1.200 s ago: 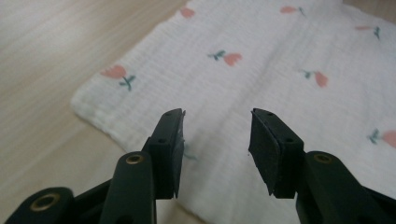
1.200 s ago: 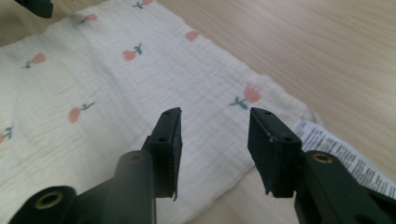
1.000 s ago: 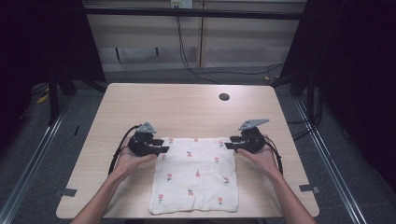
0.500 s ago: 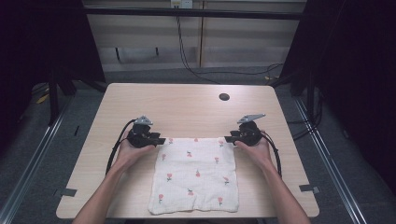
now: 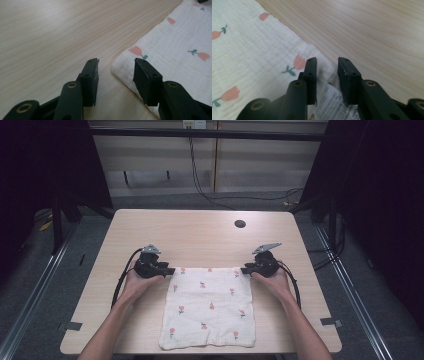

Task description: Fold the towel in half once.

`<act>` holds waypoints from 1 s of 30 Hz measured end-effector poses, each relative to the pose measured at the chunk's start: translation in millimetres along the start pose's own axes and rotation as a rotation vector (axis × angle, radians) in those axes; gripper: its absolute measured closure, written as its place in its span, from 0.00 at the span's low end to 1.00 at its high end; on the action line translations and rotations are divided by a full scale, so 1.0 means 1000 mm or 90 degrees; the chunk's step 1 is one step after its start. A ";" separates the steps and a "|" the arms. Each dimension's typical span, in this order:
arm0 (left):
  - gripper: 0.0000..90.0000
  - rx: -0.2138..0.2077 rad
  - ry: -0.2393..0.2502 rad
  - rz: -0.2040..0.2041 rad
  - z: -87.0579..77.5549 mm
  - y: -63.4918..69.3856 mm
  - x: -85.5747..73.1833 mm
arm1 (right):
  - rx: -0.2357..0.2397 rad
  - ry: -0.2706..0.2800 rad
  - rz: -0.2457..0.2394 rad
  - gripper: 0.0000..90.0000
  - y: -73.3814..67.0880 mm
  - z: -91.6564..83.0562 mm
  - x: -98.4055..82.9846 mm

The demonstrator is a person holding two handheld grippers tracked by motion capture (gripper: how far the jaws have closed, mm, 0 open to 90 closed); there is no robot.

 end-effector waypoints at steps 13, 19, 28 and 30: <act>0.73 -0.021 -0.004 0.011 0.009 0.007 0.002 | 0.009 0.012 0.008 0.93 -0.002 -0.001 -0.001; 0.94 -0.033 -0.015 0.022 0.010 0.010 0.002 | 0.029 0.028 0.013 0.93 -0.011 -0.001 0.004; 0.95 -0.049 0.040 0.014 -0.013 0.010 0.009 | 0.034 0.057 0.024 0.94 -0.008 -0.014 0.011; 0.95 -0.046 0.051 0.017 -0.016 0.012 0.011 | 0.031 0.068 0.028 0.94 -0.006 -0.019 0.013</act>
Point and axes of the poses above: each handheld gripper's, and its own axes: z roughly forward along the jaws, x roughly out of its top, y roughly to its right, the point moved 5 cm from there along z, roughly forward along the jaws, and after that the axes turned 10 degrees about -x, right-handed, at the moved point
